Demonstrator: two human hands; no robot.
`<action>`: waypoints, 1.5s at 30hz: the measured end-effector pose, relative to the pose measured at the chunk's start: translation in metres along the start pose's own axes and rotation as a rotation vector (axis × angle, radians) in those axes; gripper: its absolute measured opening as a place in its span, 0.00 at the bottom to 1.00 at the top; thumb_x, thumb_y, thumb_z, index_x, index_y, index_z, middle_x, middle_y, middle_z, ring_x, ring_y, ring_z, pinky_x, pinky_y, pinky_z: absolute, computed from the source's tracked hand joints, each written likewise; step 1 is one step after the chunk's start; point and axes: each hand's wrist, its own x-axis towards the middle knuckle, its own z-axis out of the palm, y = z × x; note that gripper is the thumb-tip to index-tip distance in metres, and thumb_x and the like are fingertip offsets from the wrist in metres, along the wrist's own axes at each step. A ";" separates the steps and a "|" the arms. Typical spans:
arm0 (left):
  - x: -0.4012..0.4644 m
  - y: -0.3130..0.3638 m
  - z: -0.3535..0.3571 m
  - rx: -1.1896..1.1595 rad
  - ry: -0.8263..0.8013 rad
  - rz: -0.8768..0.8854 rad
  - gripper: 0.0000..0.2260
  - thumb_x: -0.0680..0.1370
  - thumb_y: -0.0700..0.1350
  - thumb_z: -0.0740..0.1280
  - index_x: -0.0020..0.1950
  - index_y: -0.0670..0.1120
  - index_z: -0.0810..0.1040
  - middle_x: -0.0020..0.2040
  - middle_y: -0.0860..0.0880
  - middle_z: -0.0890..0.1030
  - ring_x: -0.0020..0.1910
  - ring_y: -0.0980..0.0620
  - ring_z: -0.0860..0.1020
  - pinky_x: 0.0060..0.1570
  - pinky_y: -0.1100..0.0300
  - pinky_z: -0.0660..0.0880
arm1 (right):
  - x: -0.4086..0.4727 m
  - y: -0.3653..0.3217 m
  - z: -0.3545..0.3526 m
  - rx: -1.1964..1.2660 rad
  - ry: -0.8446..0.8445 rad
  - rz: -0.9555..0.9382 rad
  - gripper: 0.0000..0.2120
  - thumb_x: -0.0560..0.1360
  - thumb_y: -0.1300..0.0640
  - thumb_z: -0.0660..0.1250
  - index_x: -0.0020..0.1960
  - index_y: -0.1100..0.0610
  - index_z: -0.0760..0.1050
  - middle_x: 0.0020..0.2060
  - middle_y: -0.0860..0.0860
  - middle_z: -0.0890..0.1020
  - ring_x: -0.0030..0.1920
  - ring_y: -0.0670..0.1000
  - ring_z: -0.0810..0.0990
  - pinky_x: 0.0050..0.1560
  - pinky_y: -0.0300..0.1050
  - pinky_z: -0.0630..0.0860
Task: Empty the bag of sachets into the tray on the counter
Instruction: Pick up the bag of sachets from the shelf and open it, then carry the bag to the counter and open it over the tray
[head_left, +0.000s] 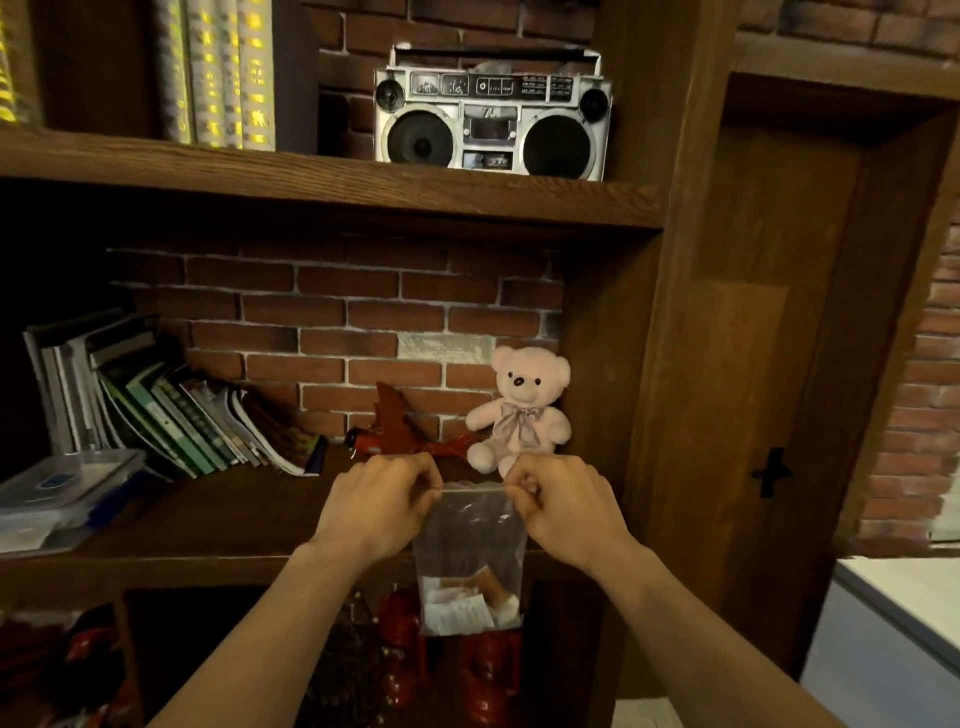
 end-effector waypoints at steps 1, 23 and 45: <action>-0.007 0.012 -0.003 0.005 0.005 0.000 0.02 0.78 0.54 0.67 0.50 0.60 0.76 0.47 0.58 0.83 0.49 0.52 0.81 0.49 0.49 0.79 | -0.009 0.003 -0.009 0.011 -0.002 -0.002 0.02 0.78 0.51 0.67 0.47 0.44 0.77 0.45 0.44 0.83 0.44 0.50 0.82 0.41 0.49 0.77; -0.099 0.179 -0.028 0.060 -0.015 0.056 0.02 0.78 0.53 0.68 0.49 0.59 0.77 0.47 0.58 0.83 0.49 0.53 0.82 0.46 0.50 0.79 | -0.164 0.053 -0.131 0.109 0.033 0.104 0.02 0.78 0.51 0.70 0.50 0.45 0.81 0.42 0.41 0.83 0.42 0.42 0.79 0.44 0.46 0.79; -0.065 0.282 0.043 -0.336 -0.147 0.423 0.01 0.78 0.53 0.69 0.48 0.60 0.78 0.45 0.61 0.81 0.44 0.60 0.79 0.43 0.55 0.80 | -0.250 0.109 -0.195 -0.130 0.091 0.514 0.10 0.74 0.59 0.72 0.47 0.43 0.79 0.44 0.40 0.83 0.43 0.43 0.81 0.45 0.43 0.82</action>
